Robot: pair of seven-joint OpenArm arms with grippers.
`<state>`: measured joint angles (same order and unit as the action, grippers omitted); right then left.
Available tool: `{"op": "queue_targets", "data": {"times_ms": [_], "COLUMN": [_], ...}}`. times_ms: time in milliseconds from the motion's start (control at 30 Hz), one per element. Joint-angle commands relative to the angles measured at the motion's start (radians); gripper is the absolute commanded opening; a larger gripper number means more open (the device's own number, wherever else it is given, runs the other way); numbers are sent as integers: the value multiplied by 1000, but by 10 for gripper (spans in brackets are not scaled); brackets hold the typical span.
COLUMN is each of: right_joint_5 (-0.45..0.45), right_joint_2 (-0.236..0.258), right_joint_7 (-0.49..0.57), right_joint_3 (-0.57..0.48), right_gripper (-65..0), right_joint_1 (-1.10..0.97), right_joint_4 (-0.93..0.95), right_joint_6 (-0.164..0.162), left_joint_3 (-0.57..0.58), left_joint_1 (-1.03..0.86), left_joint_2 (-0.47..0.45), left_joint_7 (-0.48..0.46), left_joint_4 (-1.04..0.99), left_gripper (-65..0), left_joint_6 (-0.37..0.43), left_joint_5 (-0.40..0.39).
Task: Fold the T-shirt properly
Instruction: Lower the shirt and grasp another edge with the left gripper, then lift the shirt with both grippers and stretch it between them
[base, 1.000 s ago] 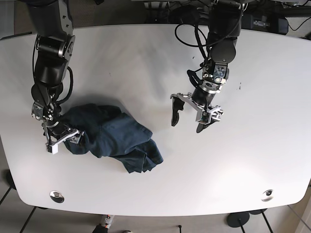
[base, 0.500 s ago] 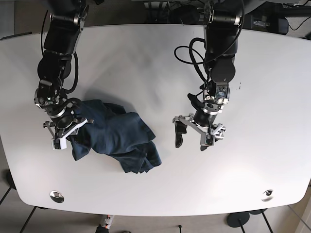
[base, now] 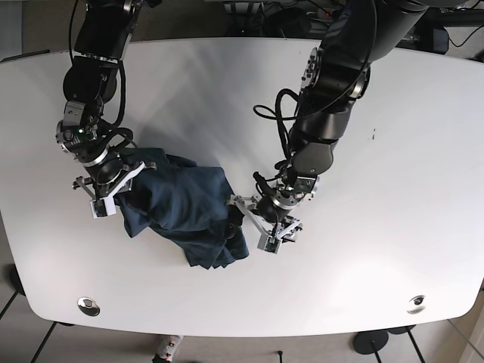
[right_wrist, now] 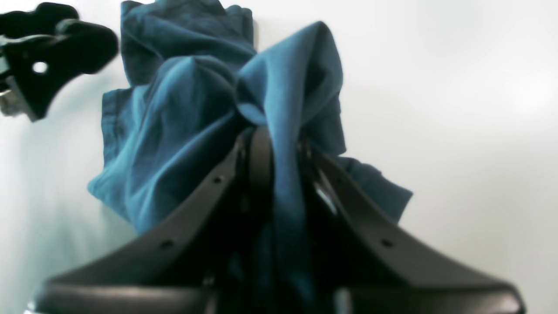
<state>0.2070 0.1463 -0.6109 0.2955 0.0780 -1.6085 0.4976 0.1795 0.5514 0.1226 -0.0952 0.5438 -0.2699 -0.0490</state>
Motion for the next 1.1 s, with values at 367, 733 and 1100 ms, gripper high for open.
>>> {"op": "queue_targets", "data": {"times_ms": [367, 733, 1100], "right_joint_5": [21, 21, 22], "right_joint_2": [8, 8, 9], "right_joint_7": [26, 26, 26], "right_joint_3": [5, 5, 6], "right_gripper": [-626, -626, -626], "right_joint_1": [3, -22, -77], "right_joint_4": [-65, -181, -198], "right_joint_6": [0, 0, 0], "left_joint_3": [-1, -5, -15], "left_joint_1": [75, 17, -394], "left_joint_2": [34, 30, -157], "left_joint_7": [-24, -11, 266], "left_joint_4": [-149, -66, 652], "left_gripper": [-335, -650, -650], "left_joint_6": [4, -1, 2], "left_joint_5": [-9, -10, -10]}}
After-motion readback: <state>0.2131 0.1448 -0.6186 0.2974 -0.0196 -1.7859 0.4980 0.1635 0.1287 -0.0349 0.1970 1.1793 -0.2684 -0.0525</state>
